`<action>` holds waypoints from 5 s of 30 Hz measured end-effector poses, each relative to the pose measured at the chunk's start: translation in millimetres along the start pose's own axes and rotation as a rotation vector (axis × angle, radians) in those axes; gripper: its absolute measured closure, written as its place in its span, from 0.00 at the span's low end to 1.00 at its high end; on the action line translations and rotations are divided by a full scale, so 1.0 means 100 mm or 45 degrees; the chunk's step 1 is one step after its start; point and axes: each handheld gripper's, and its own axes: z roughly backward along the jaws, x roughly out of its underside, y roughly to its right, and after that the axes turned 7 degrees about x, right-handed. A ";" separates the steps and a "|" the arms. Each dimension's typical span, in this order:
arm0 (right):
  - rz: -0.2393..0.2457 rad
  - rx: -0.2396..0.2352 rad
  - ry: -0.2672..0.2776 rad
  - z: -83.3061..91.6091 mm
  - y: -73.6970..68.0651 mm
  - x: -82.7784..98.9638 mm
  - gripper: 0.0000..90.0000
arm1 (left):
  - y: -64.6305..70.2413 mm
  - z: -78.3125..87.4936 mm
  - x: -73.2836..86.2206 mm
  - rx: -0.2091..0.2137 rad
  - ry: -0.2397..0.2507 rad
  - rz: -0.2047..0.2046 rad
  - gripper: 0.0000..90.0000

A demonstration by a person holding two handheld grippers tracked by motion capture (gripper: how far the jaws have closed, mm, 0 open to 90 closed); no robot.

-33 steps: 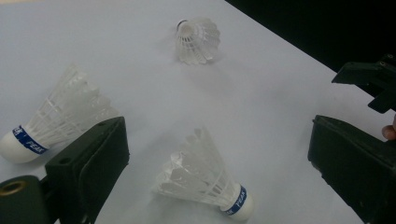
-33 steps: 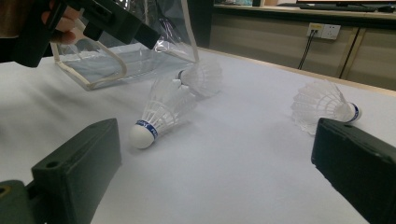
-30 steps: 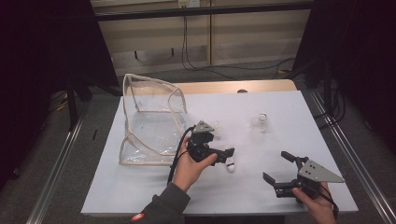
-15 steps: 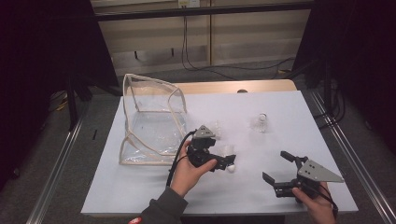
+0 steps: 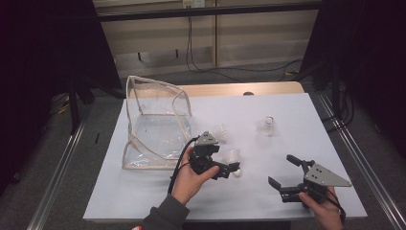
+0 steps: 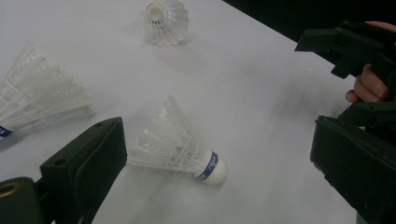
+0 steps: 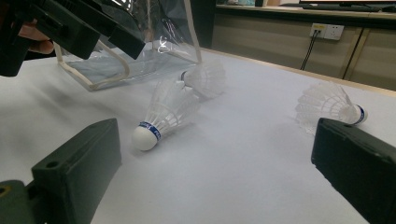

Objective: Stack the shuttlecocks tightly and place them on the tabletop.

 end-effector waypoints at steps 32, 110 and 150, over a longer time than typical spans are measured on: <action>-0.002 0.011 0.001 0.01 0.01 0.01 0.01 | 0.09 0.10 0.26 0.110 -0.075 -0.020 0.04; 0.015 0.000 0.001 0.00 -0.02 -0.03 0.01 | -0.21 0.94 0.68 0.130 -0.071 -0.065 0.05; 0.020 -0.003 0.003 -0.01 -0.02 -0.03 0.01 | -0.37 1.32 0.79 0.060 -0.041 -0.097 0.04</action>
